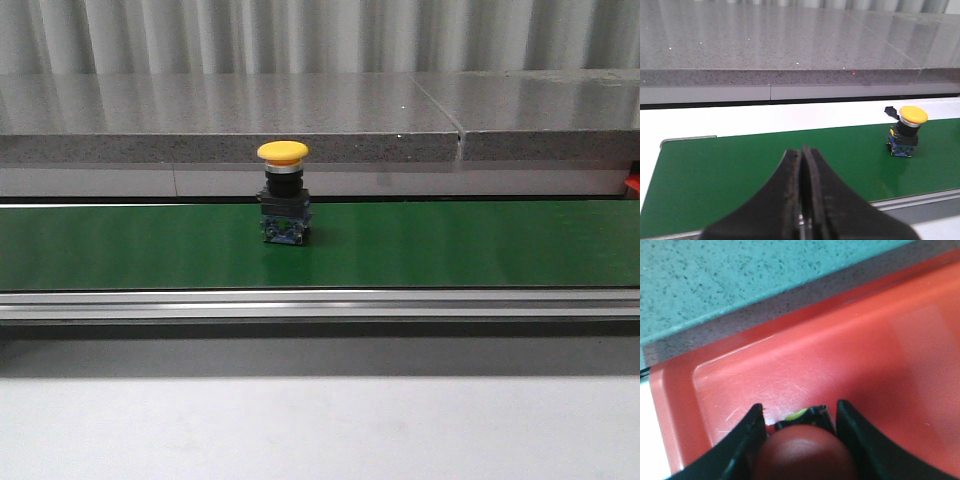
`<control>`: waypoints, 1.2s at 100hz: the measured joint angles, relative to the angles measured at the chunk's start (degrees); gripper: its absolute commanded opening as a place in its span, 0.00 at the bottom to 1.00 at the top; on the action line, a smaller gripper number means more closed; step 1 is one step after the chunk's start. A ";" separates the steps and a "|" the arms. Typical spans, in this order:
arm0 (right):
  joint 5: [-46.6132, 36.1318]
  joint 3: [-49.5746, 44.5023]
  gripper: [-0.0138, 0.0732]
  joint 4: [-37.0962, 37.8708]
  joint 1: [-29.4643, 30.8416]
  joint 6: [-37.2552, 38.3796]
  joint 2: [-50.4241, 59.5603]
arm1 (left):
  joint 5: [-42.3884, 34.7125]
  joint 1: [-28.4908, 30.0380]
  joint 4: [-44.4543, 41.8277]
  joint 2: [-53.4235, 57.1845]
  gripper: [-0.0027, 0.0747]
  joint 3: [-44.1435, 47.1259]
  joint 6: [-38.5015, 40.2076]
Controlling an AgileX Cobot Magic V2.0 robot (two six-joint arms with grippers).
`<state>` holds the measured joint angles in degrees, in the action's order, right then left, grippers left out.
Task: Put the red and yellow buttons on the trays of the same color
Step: 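Carry the red button into the red tray and release it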
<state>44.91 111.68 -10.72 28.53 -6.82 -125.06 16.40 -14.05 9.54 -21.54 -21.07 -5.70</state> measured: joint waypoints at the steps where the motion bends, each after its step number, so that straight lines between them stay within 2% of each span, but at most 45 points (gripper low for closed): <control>1: 0.00 0.00 0.43 0.00 0.00 0.00 -0.02 | 0.00 0.00 0.00 0.00 0.01 0.00 0.00; 42: -1.57 0.22 0.44 0.00 0.00 -0.10 -4.85 | 0.00 0.00 0.00 0.00 0.01 0.00 0.00; 49: -1.66 0.22 0.51 0.11 0.00 -0.10 -4.85 | 0.00 0.00 0.00 0.00 0.01 0.00 0.00; 64: -2.34 0.61 0.80 0.11 0.00 -0.10 -4.85 | 0.00 0.00 0.00 0.00 0.01 0.00 0.00; 71: -2.54 0.61 0.86 0.11 0.00 -0.10 -4.85 | 0.00 0.00 0.00 0.00 0.01 0.00 0.00; 120: -0.53 5.27 0.87 2.27 0.00 -0.10 -2.22 | 0.00 0.00 0.00 0.00 0.01 0.00 0.00</control>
<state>44.38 116.95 -8.45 28.53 -6.93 -127.27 16.40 -14.05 9.54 -21.54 -21.07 -5.70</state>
